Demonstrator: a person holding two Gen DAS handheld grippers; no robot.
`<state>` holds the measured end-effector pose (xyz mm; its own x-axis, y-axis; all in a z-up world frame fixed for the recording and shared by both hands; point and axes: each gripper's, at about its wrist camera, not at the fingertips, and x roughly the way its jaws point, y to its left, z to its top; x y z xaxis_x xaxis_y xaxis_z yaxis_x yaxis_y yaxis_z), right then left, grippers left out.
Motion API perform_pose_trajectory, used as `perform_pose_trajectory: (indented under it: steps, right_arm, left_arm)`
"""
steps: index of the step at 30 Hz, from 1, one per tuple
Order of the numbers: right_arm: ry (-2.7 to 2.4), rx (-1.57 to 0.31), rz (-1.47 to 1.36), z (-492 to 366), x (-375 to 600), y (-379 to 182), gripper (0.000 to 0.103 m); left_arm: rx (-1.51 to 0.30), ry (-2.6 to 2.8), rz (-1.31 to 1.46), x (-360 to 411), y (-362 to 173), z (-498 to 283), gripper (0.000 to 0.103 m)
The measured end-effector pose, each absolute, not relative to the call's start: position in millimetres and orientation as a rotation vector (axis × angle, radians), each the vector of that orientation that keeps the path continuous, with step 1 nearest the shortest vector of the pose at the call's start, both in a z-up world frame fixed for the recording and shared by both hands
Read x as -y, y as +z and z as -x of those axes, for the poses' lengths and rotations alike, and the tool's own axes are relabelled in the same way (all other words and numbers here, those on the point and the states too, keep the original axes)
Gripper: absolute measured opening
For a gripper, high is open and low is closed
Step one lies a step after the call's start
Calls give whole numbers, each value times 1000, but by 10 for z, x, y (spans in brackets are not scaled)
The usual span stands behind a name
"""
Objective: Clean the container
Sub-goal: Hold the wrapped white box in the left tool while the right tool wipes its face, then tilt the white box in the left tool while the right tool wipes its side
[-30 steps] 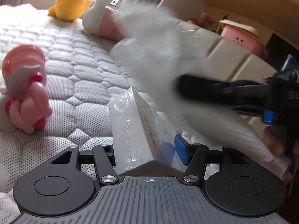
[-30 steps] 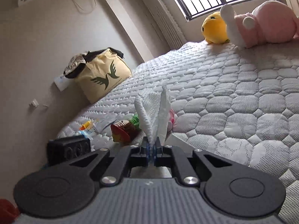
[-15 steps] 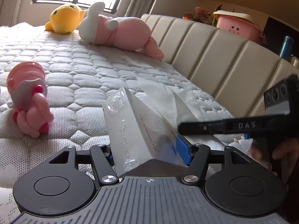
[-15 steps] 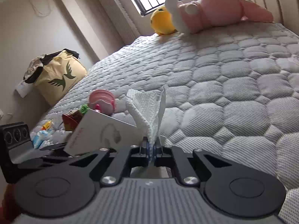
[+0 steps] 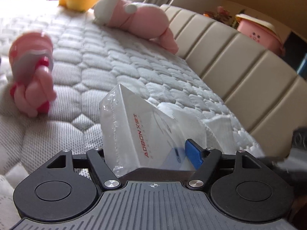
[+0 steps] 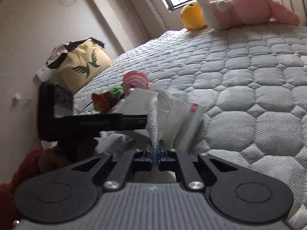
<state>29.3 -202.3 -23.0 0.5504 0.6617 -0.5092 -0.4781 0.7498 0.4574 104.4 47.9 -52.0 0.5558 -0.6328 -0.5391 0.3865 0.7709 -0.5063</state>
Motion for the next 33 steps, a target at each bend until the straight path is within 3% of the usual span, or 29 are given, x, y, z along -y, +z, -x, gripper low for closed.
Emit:
perform_pose_trajectory:
  steps: [9, 19, 22, 25, 30, 31, 32, 33]
  right_arm:
    - [824, -712, -118, -184, 1340, -202, 6]
    - [601, -788, -213, -280, 2005, -385, 8]
    - [528, -763, -177, -220, 2126, -344, 19]
    - [477, -718, -116, -136, 2158, -247, 47]
    - [511, -657, 2, 100, 2024, -60, 68]
    - [523, -660, 27, 140, 1970, -58, 67]
    - [546, -691, 54, 149, 1883, -108, 56]
    - [570, -726, 81, 154, 1792, -164, 26]
  left_arm:
    - [-816, -629, 455, -557, -549, -1185, 75]
    - [-829, -595, 541, -829, -586, -1312, 75]
    - [-849, -587, 541, -868, -576, -1404, 78]
    - [-862, -592, 510, -820, -570, -1445, 79]
    - [-860, -600, 454, -739, -553, -1416, 83]
    - [-859, -601, 449, -730, -554, -1413, 84]
    - [-857, -601, 442, -719, -553, -1407, 85]
    - [-855, -602, 434, -709, -552, -1401, 85]
